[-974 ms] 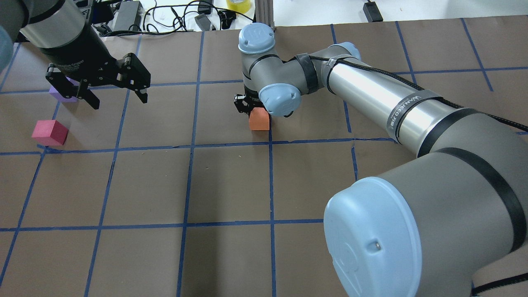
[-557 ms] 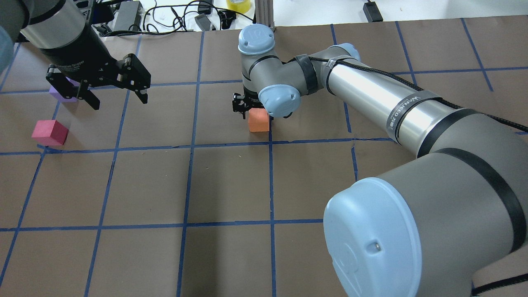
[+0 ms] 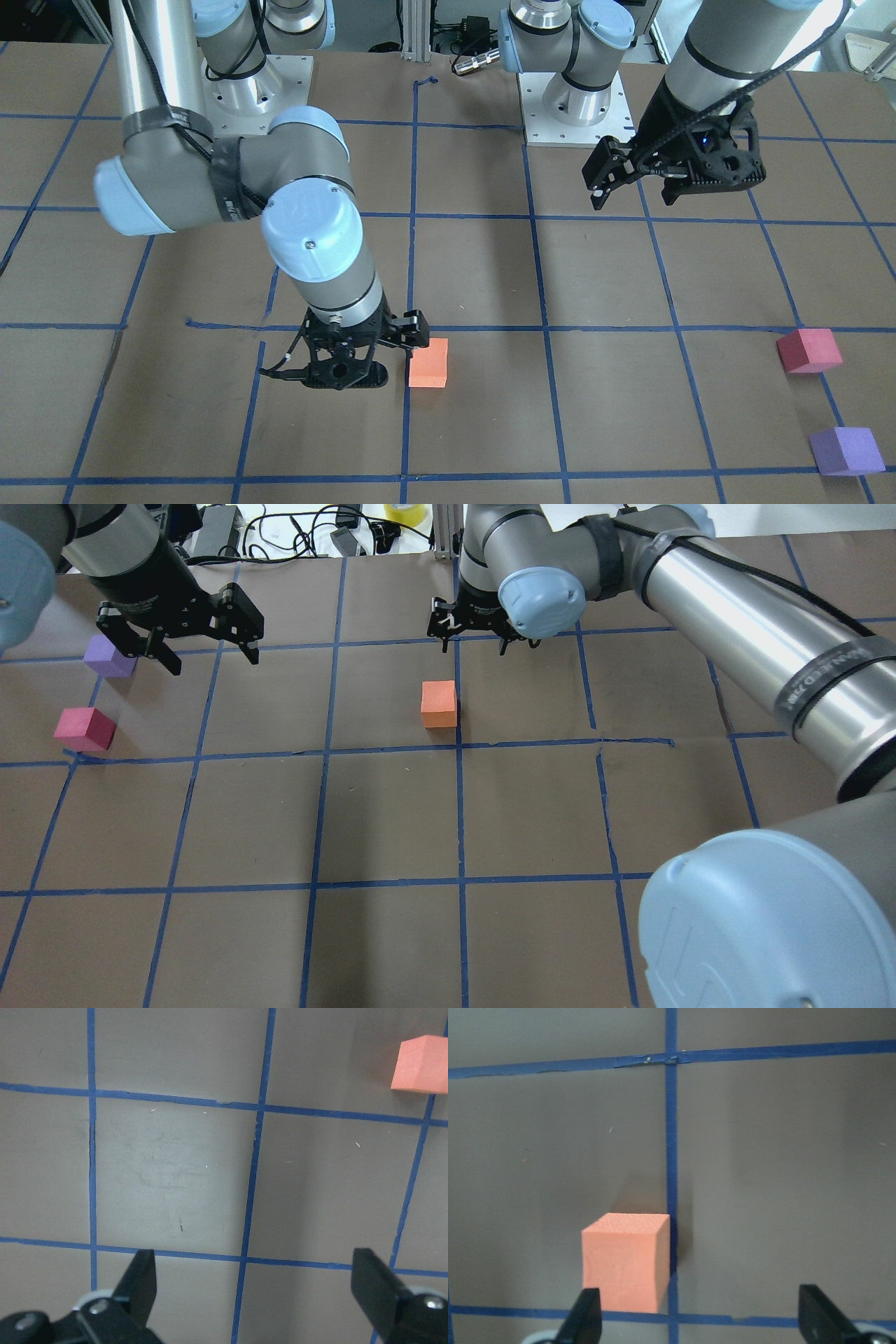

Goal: Arrange blocks in a line
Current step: 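Release the orange cube and raise the right gripper away, then reach the left gripper to the orange cube and grasp it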

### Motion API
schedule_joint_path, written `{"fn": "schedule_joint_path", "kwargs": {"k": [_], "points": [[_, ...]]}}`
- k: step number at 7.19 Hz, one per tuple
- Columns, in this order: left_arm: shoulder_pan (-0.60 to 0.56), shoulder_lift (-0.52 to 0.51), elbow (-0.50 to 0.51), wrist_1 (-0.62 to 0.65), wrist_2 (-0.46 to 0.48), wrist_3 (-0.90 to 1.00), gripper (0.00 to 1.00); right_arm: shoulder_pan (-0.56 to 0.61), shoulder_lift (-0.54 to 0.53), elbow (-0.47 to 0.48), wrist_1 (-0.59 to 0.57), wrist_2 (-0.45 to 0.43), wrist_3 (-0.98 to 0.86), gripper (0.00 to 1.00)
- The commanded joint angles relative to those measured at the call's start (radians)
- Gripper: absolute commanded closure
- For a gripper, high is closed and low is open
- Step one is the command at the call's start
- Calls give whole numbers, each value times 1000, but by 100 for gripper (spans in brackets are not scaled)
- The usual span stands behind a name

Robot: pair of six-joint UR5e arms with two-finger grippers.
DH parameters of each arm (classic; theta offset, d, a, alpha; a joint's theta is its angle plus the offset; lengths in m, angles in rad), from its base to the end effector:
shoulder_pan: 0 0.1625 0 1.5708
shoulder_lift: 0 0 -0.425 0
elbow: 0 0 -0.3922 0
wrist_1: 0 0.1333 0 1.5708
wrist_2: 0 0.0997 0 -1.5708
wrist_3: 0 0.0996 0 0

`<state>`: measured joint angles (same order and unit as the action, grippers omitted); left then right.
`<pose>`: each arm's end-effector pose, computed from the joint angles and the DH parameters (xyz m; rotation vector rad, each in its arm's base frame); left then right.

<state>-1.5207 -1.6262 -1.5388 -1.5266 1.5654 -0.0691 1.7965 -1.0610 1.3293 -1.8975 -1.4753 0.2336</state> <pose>-0.1078 -0.5234 0.4802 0.1867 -3.1303 0.0325 0.2938 -0.6414 0.3363 0.0078 3.0349 -0.0533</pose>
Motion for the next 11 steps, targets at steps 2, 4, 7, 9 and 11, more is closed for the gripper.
{"fn": "schedule_joint_path", "kwargs": {"k": [2,4,7,9,11], "points": [[-120,-199,0,265,4,-105,0,-207,-198,4,196,-48,-132,0],[-212,-326,6,403,7,-170,0,-220,-252,8,251,-101,-160,0],[-300,-463,11,514,10,-270,0,-229,-343,27,262,-146,-223,0],[-355,-512,23,559,10,-284,0,-252,-343,37,265,-172,-250,0],[-366,-555,35,559,10,-206,0,-249,-356,54,270,-163,-252,0]]}}
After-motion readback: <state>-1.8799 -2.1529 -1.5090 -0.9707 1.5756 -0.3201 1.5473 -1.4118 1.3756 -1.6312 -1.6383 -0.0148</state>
